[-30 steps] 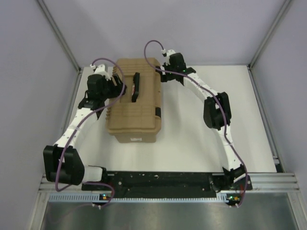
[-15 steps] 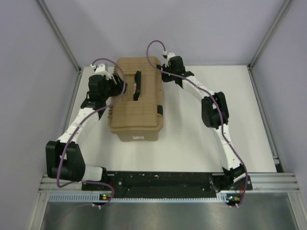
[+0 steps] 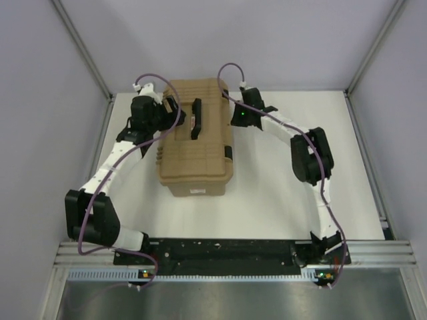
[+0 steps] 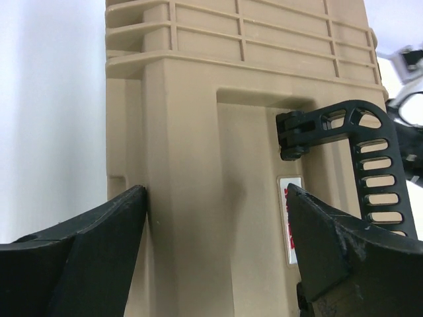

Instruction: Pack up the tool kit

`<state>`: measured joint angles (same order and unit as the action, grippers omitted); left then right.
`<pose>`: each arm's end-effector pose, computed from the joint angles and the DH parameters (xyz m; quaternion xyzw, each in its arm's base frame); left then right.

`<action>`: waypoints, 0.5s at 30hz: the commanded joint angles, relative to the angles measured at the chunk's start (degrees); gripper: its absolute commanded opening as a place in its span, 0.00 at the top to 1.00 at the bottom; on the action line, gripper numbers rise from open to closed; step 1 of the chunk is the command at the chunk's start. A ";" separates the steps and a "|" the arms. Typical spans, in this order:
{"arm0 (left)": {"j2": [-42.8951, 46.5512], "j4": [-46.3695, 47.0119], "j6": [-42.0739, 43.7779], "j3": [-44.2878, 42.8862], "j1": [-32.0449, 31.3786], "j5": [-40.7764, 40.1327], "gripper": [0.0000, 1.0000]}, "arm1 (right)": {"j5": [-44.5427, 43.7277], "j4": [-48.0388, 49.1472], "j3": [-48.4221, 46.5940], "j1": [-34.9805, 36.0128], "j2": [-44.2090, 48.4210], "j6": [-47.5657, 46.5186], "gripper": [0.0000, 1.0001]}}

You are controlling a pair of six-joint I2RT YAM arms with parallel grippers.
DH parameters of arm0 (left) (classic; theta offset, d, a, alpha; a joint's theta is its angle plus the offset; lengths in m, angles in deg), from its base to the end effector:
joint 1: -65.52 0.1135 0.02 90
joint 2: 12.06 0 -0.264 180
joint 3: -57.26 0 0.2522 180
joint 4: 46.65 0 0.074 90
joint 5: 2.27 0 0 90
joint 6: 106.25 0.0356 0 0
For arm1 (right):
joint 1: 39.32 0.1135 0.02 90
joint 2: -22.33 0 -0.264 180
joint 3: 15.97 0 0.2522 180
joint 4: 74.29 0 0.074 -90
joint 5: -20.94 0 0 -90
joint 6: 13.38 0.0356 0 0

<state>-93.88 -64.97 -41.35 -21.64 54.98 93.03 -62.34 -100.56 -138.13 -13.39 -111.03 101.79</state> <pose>0.3300 -0.0648 0.3223 -0.0786 0.8211 -0.2089 0.5253 0.4797 0.2379 0.1899 -0.0319 0.8950 0.2380 0.3759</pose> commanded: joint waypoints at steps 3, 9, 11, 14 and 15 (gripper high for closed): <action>4.12 -8.00 -2.06 -9.29 -4.31 -0.99 0.04 | -8.56 -4.10 15.02 -9.22 24.95 1.64 0.54; 12.98 -16.52 -0.39 -8.96 -4.31 -4.69 0.01 | -13.22 -8.39 30.43 -10.99 46.14 -4.24 0.04; 16.85 -21.43 -0.39 -7.55 -4.31 -7.84 0.02 | -14.80 -12.08 33.50 -11.17 52.38 -5.30 0.01; 23.87 -31.00 -0.21 -6.14 -4.31 -8.82 0.02 | -15.34 -17.35 37.20 -11.95 63.18 -6.88 0.01; 26.77 -33.82 -0.04 -5.61 -4.31 -8.55 0.02 | -15.60 -19.54 37.73 -12.22 66.44 -7.24 0.01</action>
<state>-75.74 -86.13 -41.85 -28.38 50.63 86.89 -75.47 -110.98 -103.46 -25.43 -54.97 97.98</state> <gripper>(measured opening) 0.985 0.985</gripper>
